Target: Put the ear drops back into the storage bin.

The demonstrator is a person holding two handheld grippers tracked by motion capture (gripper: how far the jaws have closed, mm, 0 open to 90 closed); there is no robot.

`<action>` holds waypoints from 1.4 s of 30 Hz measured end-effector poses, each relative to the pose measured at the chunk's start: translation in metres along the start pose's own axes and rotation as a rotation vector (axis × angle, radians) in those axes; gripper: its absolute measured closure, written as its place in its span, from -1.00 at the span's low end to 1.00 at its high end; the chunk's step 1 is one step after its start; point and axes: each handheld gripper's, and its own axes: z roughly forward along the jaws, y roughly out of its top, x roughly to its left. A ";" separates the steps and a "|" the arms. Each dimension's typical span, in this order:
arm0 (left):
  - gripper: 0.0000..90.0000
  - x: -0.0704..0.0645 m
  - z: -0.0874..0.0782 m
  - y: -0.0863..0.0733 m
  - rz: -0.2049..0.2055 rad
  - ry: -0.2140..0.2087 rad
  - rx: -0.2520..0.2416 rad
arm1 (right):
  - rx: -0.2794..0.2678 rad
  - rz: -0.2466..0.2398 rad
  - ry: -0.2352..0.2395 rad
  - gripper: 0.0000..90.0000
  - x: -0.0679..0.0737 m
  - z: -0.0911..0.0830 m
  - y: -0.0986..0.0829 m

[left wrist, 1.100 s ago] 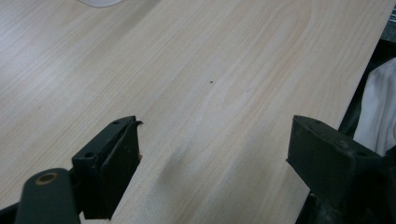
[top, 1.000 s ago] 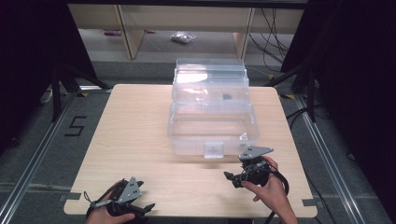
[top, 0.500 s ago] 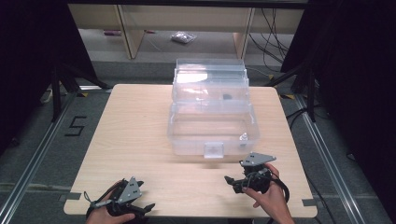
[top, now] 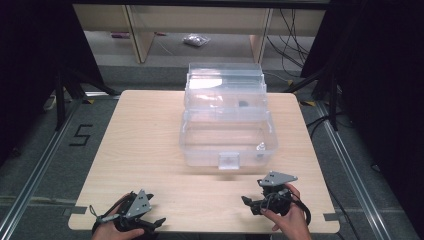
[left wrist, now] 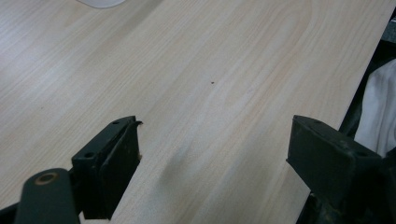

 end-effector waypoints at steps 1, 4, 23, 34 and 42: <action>-0.64 0.000 0.000 0.000 0.000 0.000 0.000 | 0.000 0.000 0.000 -0.55 0.000 0.000 0.000; -0.64 0.001 0.000 -0.001 0.009 0.004 0.006 | -0.007 -0.033 0.016 -0.55 -0.001 0.003 -0.004; -0.64 0.001 0.000 0.000 0.010 0.005 0.008 | 0.051 0.034 0.002 -0.58 0.012 -0.003 -0.023; -0.64 0.000 0.001 -0.001 -0.005 0.003 0.001 | 0.066 0.021 -0.016 -0.59 0.015 -0.007 -0.031; -0.64 0.001 0.000 -0.001 0.007 0.004 0.002 | 0.077 0.029 -0.012 -0.59 0.016 -0.004 -0.032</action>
